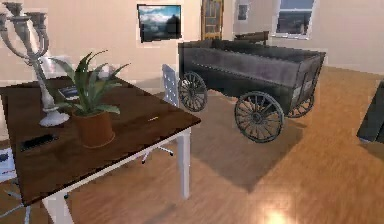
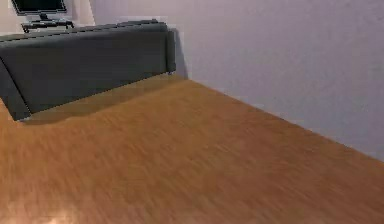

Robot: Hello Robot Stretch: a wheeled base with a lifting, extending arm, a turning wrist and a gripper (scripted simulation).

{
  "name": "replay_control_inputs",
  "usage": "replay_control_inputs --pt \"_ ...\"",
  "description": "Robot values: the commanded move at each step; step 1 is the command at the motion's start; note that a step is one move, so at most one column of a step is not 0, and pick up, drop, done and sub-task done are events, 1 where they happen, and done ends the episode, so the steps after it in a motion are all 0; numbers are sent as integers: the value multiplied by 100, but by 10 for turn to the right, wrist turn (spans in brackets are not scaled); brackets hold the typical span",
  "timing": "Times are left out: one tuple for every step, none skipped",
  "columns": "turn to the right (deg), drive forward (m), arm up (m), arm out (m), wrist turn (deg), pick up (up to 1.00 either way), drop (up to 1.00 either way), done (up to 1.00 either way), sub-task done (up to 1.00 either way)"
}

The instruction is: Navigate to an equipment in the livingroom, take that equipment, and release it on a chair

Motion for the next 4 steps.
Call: replay_control_inputs --pt "-390 0 0 0 0 0 0 0 0" --pt "0 30 0 0 0 0 0 0 0" --pt "-450 0 0 0 0 0 0 0 0" --pt "-420 0 0 0 0 0 0 0 0"
